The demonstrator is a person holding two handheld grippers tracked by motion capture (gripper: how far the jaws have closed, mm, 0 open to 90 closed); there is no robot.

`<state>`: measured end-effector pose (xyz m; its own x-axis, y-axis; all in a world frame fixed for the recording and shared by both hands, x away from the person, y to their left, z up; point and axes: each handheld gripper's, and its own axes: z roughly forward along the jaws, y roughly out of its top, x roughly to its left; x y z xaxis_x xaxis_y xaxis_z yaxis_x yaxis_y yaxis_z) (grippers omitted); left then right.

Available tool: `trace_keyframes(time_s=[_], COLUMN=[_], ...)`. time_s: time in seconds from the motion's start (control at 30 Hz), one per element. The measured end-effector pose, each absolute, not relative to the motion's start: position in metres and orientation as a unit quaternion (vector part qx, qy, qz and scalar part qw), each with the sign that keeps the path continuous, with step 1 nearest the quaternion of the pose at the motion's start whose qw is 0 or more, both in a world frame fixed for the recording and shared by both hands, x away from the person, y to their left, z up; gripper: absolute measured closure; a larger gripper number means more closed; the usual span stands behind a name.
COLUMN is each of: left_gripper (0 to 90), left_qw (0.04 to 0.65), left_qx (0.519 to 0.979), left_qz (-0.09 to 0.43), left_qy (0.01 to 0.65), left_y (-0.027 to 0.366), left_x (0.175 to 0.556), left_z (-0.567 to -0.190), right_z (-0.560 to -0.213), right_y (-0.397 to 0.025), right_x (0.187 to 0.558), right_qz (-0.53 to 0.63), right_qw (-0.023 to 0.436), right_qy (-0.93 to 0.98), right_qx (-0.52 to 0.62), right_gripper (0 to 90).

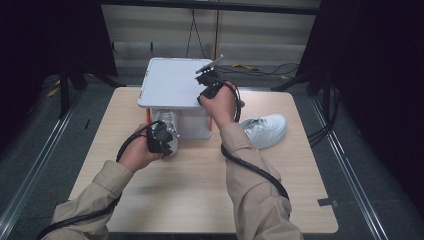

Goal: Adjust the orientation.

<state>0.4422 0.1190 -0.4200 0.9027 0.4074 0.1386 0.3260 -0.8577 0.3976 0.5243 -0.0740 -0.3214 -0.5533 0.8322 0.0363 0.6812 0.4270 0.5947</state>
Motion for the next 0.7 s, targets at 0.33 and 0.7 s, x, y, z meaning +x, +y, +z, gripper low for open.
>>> trace_keyframes(time_s=[0.33, 0.7], left_gripper=[90.0, 90.0], left_qw=[0.177, 0.182], left_qx=[0.952, 0.942], left_qz=[0.144, 0.163], left_qy=[0.205, 0.228], left_y=[0.121, 0.124], left_x=[0.451, 0.466], left_z=[-0.421, -0.425], right_z=[-0.322, -0.322], right_y=[-0.077, -0.078], right_x=[0.525, 0.525], right_qz=[0.291, 0.296], right_qw=[0.127, 0.126], right_qy=[0.836, 0.837], right_qx=[0.447, 0.443], right_gripper=[89.8, 89.8])
